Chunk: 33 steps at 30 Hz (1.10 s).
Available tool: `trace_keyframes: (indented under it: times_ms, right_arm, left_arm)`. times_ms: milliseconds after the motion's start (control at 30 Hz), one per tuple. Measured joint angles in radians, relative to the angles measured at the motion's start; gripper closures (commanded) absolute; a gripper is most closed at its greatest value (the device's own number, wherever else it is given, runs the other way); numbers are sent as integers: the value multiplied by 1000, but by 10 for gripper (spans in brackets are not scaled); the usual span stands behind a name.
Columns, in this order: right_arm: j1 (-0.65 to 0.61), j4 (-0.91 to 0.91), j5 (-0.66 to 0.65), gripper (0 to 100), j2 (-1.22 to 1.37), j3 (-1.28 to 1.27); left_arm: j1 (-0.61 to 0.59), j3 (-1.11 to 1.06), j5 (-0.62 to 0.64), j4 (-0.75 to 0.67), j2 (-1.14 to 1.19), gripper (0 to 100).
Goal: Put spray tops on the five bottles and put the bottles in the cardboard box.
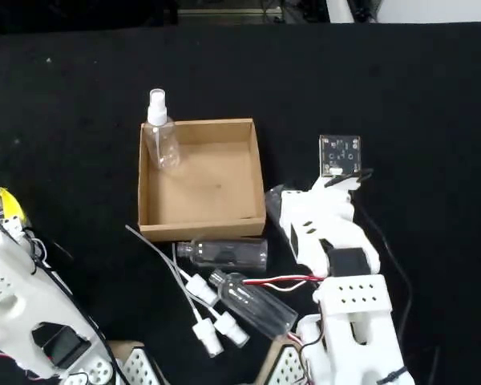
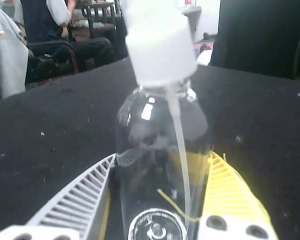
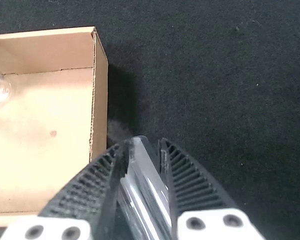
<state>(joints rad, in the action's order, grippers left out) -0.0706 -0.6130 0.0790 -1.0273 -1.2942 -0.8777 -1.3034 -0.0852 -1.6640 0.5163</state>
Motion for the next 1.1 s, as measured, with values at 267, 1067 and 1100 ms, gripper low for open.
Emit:
trace_keyframes:
  times_ms: [267, 1067, 1100]
  right_arm:
    - [0, 0, 0, 917, 0, 0]
    - [0, 0, 0, 917, 0, 0]
    - [0, 0, 0, 917, 0, 0]
  left_arm:
    - [0, 3, 0, -29, 0, 748]
    - [0, 3, 0, 35, -86, 749]
    - [0, 3, 0, 35, -86, 749]
